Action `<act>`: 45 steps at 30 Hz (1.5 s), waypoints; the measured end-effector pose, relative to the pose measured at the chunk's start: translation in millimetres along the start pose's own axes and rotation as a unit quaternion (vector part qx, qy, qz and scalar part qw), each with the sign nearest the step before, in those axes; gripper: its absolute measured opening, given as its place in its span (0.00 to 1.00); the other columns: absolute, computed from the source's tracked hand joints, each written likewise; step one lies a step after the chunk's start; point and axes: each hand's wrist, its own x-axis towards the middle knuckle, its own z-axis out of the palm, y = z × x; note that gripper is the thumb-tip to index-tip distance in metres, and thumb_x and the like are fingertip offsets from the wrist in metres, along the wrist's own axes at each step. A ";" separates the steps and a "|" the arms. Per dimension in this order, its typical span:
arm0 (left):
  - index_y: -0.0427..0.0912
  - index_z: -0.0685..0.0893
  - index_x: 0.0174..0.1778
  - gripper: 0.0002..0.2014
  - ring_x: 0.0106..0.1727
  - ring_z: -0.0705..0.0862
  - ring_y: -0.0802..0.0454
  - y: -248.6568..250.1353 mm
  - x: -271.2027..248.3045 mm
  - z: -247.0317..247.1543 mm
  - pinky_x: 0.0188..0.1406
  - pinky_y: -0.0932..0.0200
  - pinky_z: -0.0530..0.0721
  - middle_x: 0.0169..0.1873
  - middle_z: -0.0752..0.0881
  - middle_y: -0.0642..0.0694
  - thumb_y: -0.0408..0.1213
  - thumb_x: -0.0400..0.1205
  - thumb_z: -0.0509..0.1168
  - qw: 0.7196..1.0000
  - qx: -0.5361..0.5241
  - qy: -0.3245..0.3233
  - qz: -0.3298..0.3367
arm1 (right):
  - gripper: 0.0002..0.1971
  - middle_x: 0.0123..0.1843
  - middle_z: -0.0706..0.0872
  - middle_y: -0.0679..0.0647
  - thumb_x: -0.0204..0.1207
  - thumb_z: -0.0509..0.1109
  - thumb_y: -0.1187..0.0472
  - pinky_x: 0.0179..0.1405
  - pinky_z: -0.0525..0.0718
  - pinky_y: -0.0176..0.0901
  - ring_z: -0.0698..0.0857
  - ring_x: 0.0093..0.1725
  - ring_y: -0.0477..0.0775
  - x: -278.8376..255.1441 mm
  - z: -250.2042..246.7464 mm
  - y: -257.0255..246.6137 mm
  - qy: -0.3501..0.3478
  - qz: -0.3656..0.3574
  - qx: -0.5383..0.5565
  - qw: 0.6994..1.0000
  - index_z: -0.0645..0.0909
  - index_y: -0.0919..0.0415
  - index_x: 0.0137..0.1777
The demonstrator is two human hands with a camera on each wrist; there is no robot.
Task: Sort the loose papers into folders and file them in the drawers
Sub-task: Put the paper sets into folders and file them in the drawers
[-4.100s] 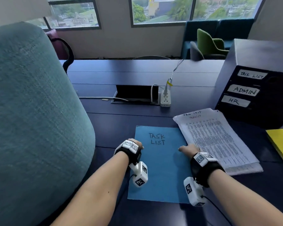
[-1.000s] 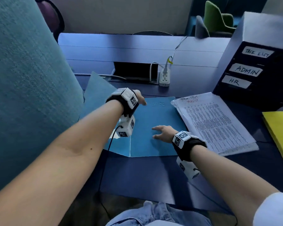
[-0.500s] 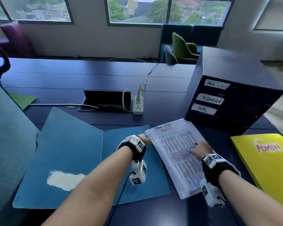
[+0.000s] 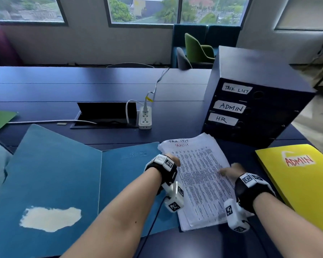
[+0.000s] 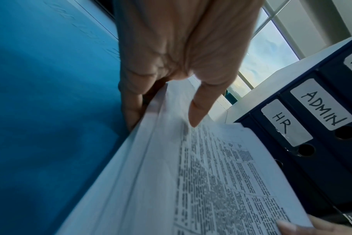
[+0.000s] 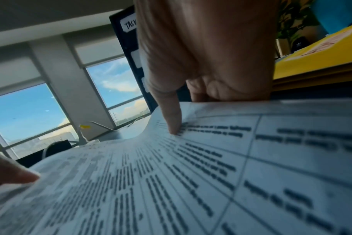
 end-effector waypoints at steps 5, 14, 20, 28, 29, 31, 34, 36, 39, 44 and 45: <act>0.37 0.75 0.71 0.20 0.71 0.75 0.43 0.4 -13.0 -4.8 0.65 0.60 0.72 0.71 0.75 0.42 0.35 0.82 0.64 0.997 -0.076 -0.017 0.015 | 0.15 0.53 0.85 0.66 0.72 0.68 0.74 0.53 0.81 0.51 0.83 0.56 0.66 -17.2 -5.2 -12.4 0.010 -0.111 0.061 0.992 0.80 0.71 0.59; 0.38 0.72 0.74 0.44 0.71 0.76 0.42 2.3 -44.3 -32.6 0.70 0.52 0.74 0.70 0.77 0.38 0.59 0.67 0.73 0.898 -0.412 0.092 0.127 | 0.15 0.50 0.78 0.60 0.77 0.66 0.73 0.48 0.77 0.49 0.77 0.49 0.55 -80.5 -42.5 -44.6 0.023 -0.289 0.252 0.923 0.74 0.68 0.63; 0.27 0.74 0.69 0.23 0.52 0.80 0.43 18.0 -96.9 -82.2 0.55 0.52 0.78 0.55 0.84 0.33 0.30 0.78 0.68 0.821 -0.503 0.155 0.220 | 0.16 0.49 0.79 0.62 0.76 0.64 0.76 0.46 0.80 0.47 0.78 0.47 0.56 -120.4 -41.8 -71.0 0.076 -0.336 0.370 0.863 0.72 0.72 0.63; 0.33 0.81 0.60 0.16 0.38 0.88 0.64 -15.9 -133.8 -99.0 0.39 0.72 0.84 0.34 0.90 0.57 0.30 0.76 0.70 0.800 -0.510 0.125 0.289 | 0.16 0.56 0.81 0.58 0.76 0.68 0.73 0.61 0.81 0.50 0.81 0.57 0.55 -145.8 -13.0 -96.5 0.043 -0.343 0.461 0.817 0.69 0.56 0.57; 0.30 0.80 0.62 0.19 0.43 0.88 0.61 -22.3 -130.7 -100.0 0.46 0.71 0.84 0.39 0.90 0.54 0.29 0.75 0.71 0.817 -0.488 0.138 0.274 | 0.17 0.56 0.81 0.59 0.76 0.68 0.72 0.61 0.81 0.50 0.81 0.57 0.55 -145.7 -8.0 -97.9 0.043 -0.334 0.462 0.820 0.68 0.59 0.61; 0.27 0.78 0.64 0.21 0.52 0.84 0.51 -31.0 -133.4 -98.8 0.61 0.61 0.79 0.49 0.86 0.45 0.26 0.75 0.70 0.853 -0.433 0.151 0.249 | 0.20 0.56 0.80 0.59 0.77 0.66 0.72 0.61 0.80 0.49 0.80 0.56 0.54 -143.6 1.2 -98.2 0.045 -0.315 0.454 0.832 0.67 0.66 0.67; 0.23 0.76 0.65 0.21 0.51 0.80 0.49 -40.4 -134.2 -96.9 0.63 0.53 0.77 0.51 0.83 0.39 0.24 0.76 0.68 0.873 -0.407 0.145 0.228 | 0.18 0.60 0.80 0.62 0.80 0.62 0.72 0.56 0.81 0.46 0.80 0.56 0.53 -143.4 8.2 -98.3 0.062 -0.294 0.423 0.855 0.68 0.68 0.68; 0.22 0.75 0.66 0.20 0.41 0.81 0.49 -43.1 -133.7 -99.0 0.54 0.53 0.83 0.51 0.81 0.37 0.23 0.77 0.66 0.860 -0.429 0.159 0.227 | 0.16 0.61 0.80 0.63 0.80 0.61 0.72 0.51 0.81 0.39 0.80 0.57 0.54 -145.0 8.3 -105.1 0.071 -0.302 0.411 0.857 0.68 0.67 0.67; 0.24 0.76 0.66 0.20 0.36 0.79 0.53 -49.7 -126.0 -110.4 0.32 0.66 0.80 0.45 0.83 0.40 0.26 0.78 0.67 0.840 -0.458 0.205 0.207 | 0.14 0.65 0.79 0.67 0.80 0.64 0.65 0.59 0.82 0.50 0.80 0.61 0.62 -145.5 10.4 -120.9 0.076 -0.318 0.376 0.867 0.69 0.66 0.64; 0.31 0.73 0.71 0.22 0.39 0.88 0.64 -84.7 -100.7 -139.5 0.35 0.71 0.79 0.69 0.77 0.35 0.38 0.83 0.63 0.908 -0.335 0.230 0.103 | 0.14 0.56 0.82 0.65 0.77 0.68 0.68 0.46 0.81 0.48 0.80 0.51 0.56 -141.0 37.4 -134.9 -0.017 -0.277 0.233 0.932 0.66 0.60 0.55; 0.31 0.73 0.71 0.22 0.40 0.88 0.62 -96.0 -92.1 -143.7 0.38 0.68 0.81 0.69 0.77 0.35 0.41 0.84 0.62 0.928 -0.278 0.237 0.075 | 0.15 0.55 0.81 0.63 0.76 0.69 0.69 0.43 0.80 0.45 0.80 0.51 0.55 -138.6 47.4 -135.2 -0.041 -0.266 0.187 0.945 0.65 0.59 0.55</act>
